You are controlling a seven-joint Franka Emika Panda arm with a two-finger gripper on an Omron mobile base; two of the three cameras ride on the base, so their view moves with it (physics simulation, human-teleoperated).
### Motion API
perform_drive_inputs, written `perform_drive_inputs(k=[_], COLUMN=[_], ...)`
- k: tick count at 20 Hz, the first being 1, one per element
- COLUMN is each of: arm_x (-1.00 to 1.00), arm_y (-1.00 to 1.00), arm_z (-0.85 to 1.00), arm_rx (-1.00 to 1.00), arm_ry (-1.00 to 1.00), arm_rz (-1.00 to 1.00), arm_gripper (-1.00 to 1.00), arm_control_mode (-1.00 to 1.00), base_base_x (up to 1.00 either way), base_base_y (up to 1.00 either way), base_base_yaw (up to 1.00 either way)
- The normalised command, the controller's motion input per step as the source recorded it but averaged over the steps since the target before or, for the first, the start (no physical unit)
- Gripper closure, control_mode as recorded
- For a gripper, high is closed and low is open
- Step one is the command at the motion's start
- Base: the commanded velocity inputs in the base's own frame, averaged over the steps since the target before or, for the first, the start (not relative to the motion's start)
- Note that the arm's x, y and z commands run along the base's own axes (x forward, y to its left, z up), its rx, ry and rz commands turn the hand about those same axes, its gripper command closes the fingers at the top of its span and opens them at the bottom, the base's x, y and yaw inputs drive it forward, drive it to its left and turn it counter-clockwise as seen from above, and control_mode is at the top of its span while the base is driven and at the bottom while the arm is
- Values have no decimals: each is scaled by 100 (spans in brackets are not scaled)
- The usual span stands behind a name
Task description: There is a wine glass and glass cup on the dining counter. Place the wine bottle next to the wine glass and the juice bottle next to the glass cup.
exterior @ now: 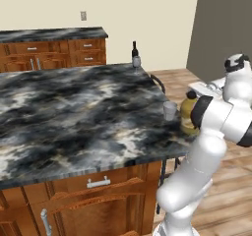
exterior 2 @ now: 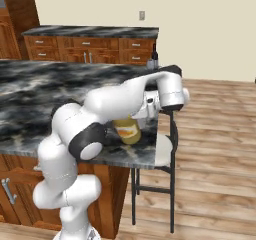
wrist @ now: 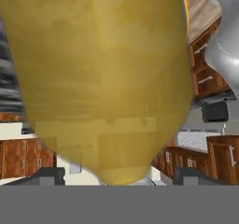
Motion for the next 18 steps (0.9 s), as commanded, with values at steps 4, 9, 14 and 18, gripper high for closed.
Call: perform_drive_inputs(k=[4,9,14,18], arm_x=[61,29,30,45], arm_y=[-9,-17,-4,-1], arm_z=[-55,-41,-31,-21], arm_rx=[-3,0,3,0], arm_ry=[-12,-8,-1,-5], arm_rz=[8,6,1,0], arm_gripper=[100,100,100,100], arm_control_mode=[-100,-100,-100,-100], base_base_x=[0,0,0,0], base_base_y=[0,0,0,0], base_base_yaw=[0,0,0,0])
